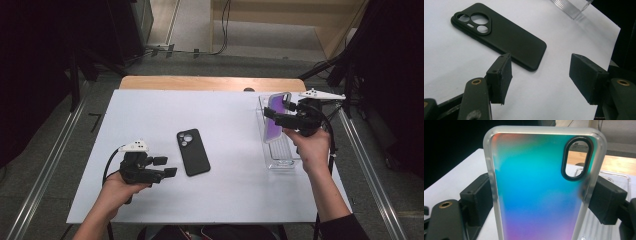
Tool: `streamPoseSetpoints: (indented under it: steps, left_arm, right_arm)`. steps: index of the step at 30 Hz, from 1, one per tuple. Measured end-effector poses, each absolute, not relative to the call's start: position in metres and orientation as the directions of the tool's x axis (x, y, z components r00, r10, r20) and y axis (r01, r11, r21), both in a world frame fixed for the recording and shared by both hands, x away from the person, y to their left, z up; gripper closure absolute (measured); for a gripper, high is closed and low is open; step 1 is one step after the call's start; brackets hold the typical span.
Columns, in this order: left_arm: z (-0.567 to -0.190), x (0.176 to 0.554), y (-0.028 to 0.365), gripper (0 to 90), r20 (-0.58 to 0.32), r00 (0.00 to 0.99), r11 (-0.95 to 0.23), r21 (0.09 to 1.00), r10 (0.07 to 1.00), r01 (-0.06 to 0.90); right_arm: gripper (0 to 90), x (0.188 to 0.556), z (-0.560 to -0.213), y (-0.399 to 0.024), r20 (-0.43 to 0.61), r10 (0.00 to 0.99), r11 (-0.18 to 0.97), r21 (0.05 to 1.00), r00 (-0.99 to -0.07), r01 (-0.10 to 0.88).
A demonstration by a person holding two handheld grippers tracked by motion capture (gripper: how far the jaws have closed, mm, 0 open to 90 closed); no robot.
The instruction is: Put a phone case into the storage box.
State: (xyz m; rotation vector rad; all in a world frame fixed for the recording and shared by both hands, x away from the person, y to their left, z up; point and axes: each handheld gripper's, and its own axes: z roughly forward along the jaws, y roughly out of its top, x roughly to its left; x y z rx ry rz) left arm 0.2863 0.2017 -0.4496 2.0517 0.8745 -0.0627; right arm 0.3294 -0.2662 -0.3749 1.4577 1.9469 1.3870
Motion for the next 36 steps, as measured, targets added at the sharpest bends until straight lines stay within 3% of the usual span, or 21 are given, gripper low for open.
streamPoseSetpoints:
  steps: [36]
  left_arm:
    - [-0.451,0.287,0.203,35.4,-0.362,0.747,-0.349,0.715,0.557,0.606]
  right_arm:
    - [14.8,0.423,-0.399,-0.283,0.185,0.977,-0.101,0.839,-0.105,0.535]
